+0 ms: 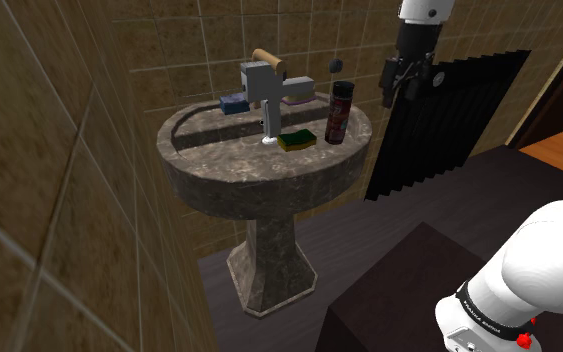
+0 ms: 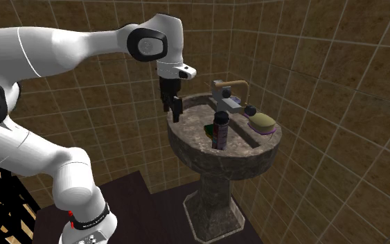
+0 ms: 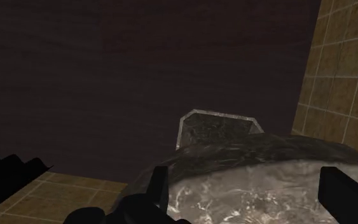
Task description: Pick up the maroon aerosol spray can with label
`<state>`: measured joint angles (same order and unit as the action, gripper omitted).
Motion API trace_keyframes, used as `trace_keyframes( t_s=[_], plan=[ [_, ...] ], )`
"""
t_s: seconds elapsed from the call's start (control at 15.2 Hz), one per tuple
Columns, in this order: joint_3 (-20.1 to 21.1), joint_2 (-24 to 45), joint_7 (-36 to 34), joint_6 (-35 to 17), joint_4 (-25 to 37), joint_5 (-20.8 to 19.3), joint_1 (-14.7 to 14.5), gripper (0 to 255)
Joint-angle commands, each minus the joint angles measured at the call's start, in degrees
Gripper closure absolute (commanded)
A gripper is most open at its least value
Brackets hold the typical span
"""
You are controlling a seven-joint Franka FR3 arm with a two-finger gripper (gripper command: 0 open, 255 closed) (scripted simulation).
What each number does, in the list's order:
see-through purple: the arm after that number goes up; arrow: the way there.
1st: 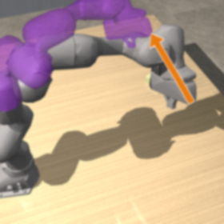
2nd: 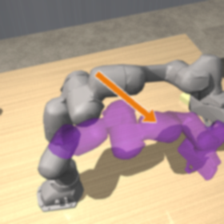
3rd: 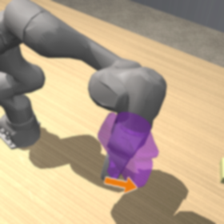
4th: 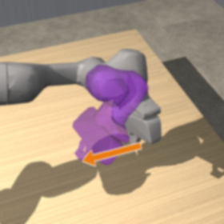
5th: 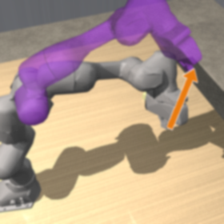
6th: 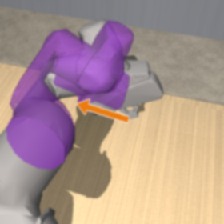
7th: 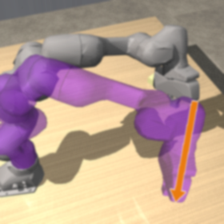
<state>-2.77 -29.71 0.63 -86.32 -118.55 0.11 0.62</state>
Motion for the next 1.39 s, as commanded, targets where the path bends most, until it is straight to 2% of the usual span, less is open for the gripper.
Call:
trace_keyframes(
  t_s=[0.0,0.59,0.86,1.06,1.12,1.32],
  plan=[
    [-1.2,4.7,2.0,-0.7,3.6,0.4,-0.1,0],
    [-5.5,27.2,11.4,1.3,25.7,4.4,0.2,0],
    [-6.5,38.6,15.1,5.0,39.5,7.2,1.4,0],
    [-6.6,48.8,17.2,9.6,53.1,9.7,3.1,0],
    [-6.5,50.0,17.4,10.3,54.9,10.0,3.4,0],
    [-6.5,48.7,17.6,7.3,50.6,9.7,3.1,0]
  ],
)
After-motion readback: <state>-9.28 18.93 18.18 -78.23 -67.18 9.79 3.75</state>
